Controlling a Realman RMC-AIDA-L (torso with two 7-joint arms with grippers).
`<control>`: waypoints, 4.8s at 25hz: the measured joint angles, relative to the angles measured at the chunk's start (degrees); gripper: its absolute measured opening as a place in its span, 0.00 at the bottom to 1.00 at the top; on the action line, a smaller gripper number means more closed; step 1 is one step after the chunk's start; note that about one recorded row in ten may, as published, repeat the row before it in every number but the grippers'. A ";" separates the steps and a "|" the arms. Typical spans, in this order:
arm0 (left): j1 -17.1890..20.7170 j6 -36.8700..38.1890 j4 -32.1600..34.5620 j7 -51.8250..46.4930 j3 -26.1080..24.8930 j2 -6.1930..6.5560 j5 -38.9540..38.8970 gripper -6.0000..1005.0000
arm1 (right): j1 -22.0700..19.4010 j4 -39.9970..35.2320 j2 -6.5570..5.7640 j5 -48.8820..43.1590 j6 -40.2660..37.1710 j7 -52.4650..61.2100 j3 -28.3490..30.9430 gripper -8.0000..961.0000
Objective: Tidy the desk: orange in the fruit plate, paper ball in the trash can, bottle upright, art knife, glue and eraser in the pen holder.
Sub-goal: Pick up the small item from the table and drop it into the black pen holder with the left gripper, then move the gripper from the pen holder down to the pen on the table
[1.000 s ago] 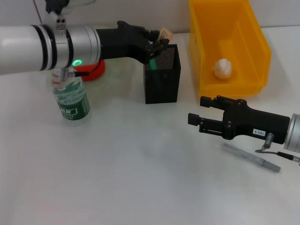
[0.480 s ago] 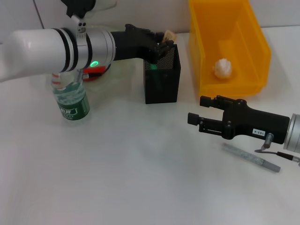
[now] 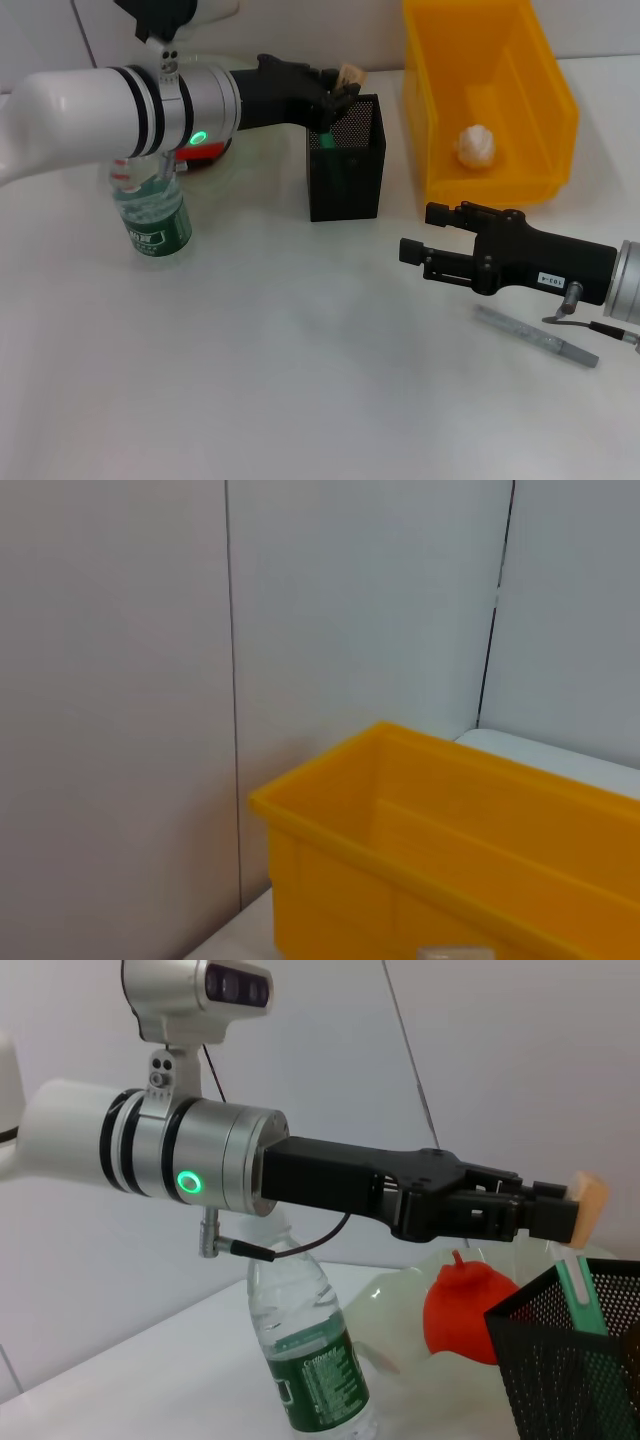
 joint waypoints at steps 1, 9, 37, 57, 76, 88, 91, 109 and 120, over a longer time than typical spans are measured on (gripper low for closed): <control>0.00 0.00 0.00 0.00 0.00 0.00 0.00 0.36 | 0.00 0.00 0.00 0.00 0.00 0.00 0.00 0.79; 0.52 0.25 0.26 -2.13 -0.02 0.03 -0.03 0.39 | 0.02 0.00 0.09 0.00 0.02 0.07 0.04 0.79; 18.58 22.76 32.83 -4.48 -1.72 0.76 0.00 0.78 | 0.06 0.45 0.09 -0.30 0.02 -0.13 0.35 0.79; 24.85 47.04 30.18 4.94 -26.39 1.00 -0.21 0.78 | 1.41 0.53 0.22 -0.20 -0.18 2.44 0.21 0.79; 26.17 55.15 21.03 15.55 -30.95 0.64 -1.61 0.78 | 4.54 -11.82 -0.08 -13.09 2.37 17.58 -0.65 0.79; 26.37 57.08 17.94 19.21 -31.12 0.63 -3.01 0.78 | 4.25 -37.11 0.13 -35.34 -1.82 39.92 -6.79 0.79; 26.39 56.98 17.59 19.47 -30.98 0.61 -3.05 0.78 | 4.67 -42.37 0.17 -41.75 -3.06 45.83 -9.10 0.79; 27.31 60.16 14.39 22.91 -31.11 0.64 -4.57 0.78 | 12.04 -53.67 0.01 -64.62 -17.42 67.33 -13.93 0.79; 28.28 61.34 14.01 24.62 -30.74 0.59 -6.65 0.78 | 14.96 -48.71 -0.10 -69.99 -22.18 68.82 -14.23 0.79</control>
